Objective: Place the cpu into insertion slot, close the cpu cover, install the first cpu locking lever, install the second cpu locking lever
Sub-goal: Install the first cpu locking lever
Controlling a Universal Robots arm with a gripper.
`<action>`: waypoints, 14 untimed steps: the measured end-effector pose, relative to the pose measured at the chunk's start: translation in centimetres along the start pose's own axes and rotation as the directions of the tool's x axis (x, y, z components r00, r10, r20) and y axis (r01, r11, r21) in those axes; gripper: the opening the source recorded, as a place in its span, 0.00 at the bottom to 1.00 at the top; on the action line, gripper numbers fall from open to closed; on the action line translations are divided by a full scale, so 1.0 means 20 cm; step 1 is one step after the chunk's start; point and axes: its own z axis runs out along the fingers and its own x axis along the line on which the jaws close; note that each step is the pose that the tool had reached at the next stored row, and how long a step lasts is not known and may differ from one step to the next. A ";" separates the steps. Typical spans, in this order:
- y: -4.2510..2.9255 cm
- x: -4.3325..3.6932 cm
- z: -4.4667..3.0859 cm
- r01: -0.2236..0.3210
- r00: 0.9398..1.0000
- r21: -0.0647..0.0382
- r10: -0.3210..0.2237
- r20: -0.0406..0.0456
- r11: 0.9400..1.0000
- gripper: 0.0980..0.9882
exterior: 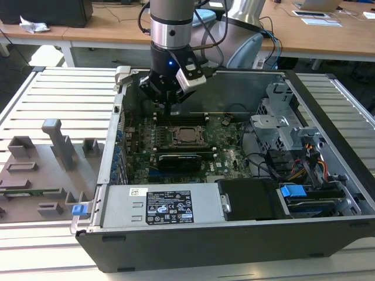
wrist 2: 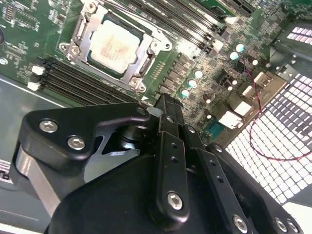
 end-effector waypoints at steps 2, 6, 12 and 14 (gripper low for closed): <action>0.010 0.021 0.003 0.000 1.000 0.000 0.000 0.000 1.000 0.01; 0.055 0.047 0.010 0.000 1.000 0.000 0.000 0.000 1.000 0.01; 0.150 0.092 0.020 0.000 1.000 0.000 0.000 0.000 1.000 0.01; 0.161 0.114 0.029 0.000 1.000 0.000 0.000 0.000 1.000 0.01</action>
